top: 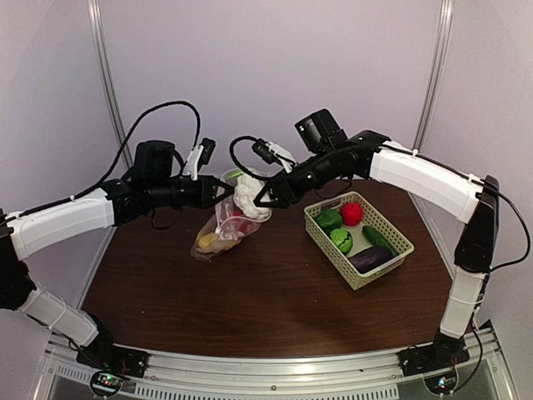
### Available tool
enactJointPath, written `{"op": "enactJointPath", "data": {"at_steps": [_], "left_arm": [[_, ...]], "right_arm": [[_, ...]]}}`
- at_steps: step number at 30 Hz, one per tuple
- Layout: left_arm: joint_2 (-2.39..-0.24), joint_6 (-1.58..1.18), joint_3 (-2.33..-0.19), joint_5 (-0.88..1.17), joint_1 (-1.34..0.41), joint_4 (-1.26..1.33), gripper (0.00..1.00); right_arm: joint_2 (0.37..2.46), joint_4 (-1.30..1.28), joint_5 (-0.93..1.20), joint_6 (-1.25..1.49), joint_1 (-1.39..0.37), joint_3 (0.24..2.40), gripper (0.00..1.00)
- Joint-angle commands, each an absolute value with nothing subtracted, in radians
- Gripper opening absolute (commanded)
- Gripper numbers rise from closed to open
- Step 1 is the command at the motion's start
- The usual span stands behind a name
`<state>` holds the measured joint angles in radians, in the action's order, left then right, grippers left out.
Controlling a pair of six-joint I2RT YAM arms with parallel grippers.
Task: Place the food in the zip-top bag and seal the zipper
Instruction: Place the fake vegetable in the zipper food storage bag.
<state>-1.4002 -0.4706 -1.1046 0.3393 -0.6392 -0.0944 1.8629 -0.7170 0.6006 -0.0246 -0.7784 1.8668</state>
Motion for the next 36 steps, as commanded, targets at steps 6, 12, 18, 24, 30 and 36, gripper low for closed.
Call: {"op": "enactJointPath", "data": {"at_steps": [6,12,18,24,30,36], "left_arm": [[-1.338,-0.502,-1.071,0.357,-0.663,0.092,0.00],[-1.412,-0.505,-1.108,0.432,-0.663,0.049,0.00],[-1.394,-0.463,-1.101,0.374,-0.663,0.024,0.00],[-1.401,-0.427,-1.117,0.335,-0.661,-0.027,0.00],[-1.397,-0.428,-1.121,0.349,-0.660,-0.021,0.00],[-1.384,-0.431,-1.114,0.343,-0.657,-0.012,0.00]], "right_arm": [[1.868,-0.666,0.380,0.124,-0.787,1.839,0.45],[1.906,-0.675,0.472,0.082,-0.792,1.930,0.81],[1.824,-0.701,0.481,-0.002,-0.795,1.907,0.98],[1.721,-0.727,0.483,-0.118,-0.795,1.872,1.00],[1.689,-0.720,0.228,-0.127,-0.793,1.779,0.97],[1.694,-0.658,0.336,-0.078,-0.793,1.629,0.73]]}}
